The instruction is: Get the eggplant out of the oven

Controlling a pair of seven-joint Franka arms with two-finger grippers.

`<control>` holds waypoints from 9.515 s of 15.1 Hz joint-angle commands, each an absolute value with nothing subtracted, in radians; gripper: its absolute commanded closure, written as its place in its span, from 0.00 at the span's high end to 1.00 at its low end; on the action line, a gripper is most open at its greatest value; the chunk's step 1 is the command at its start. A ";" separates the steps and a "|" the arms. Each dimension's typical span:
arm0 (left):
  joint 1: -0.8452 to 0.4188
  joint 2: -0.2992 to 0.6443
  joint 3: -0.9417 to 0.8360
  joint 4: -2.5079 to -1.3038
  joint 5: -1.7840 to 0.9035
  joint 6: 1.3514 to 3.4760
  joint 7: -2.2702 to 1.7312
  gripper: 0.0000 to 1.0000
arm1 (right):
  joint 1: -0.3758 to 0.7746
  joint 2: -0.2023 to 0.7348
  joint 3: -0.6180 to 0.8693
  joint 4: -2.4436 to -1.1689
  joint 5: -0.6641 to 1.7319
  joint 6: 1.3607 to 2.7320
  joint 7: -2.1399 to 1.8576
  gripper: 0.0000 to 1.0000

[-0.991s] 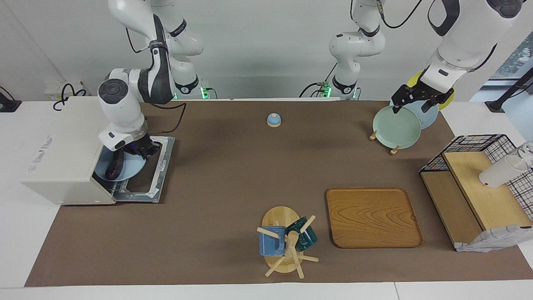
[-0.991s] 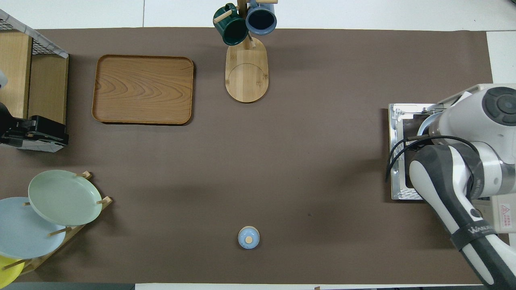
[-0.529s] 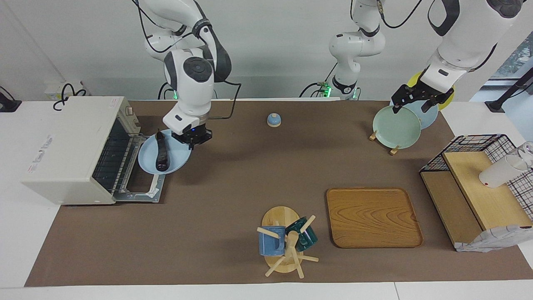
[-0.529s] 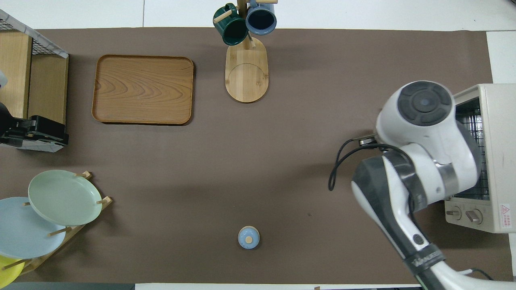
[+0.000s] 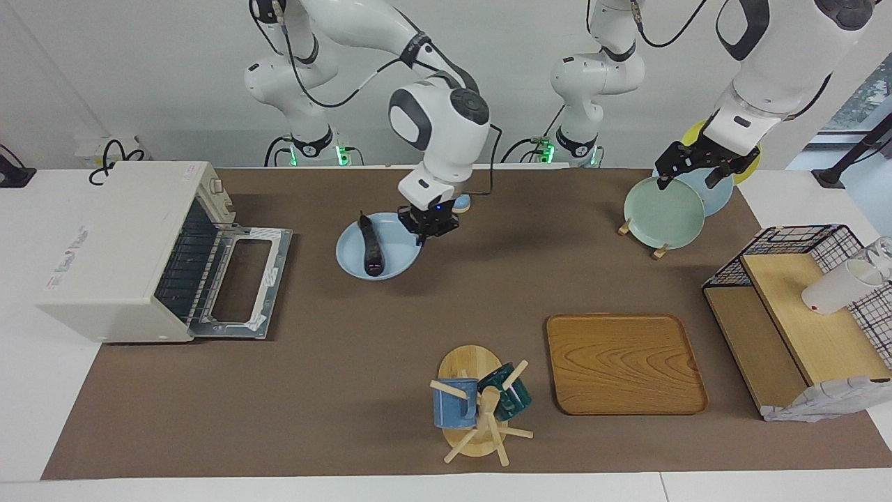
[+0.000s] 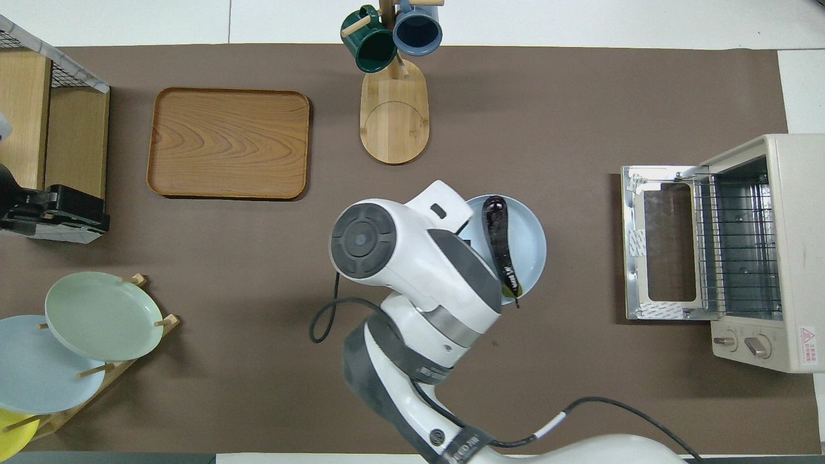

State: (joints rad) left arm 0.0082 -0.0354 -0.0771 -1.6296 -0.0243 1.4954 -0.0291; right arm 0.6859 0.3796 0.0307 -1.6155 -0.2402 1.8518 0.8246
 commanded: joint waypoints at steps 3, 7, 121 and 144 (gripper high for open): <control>0.025 -0.051 -0.087 -1.637 -0.029 1.488 -0.032 1.00 | 0.721 0.503 0.029 -1.500 -0.169 1.957 0.879 0.00; 0.020 -0.051 -0.087 -1.637 -0.029 1.488 -0.031 1.00 | 0.748 0.505 0.029 -1.569 -0.083 2.116 0.939 0.00; -0.051 -0.052 -0.071 -1.653 -0.060 1.468 -0.181 1.00 | 0.025 -0.018 -0.094 -1.638 -0.037 1.488 -0.005 1.00; 0.009 -0.037 -0.094 -1.608 -0.038 1.445 -0.104 1.00 | 0.023 -0.018 -0.094 -1.638 -0.037 1.486 -0.005 1.00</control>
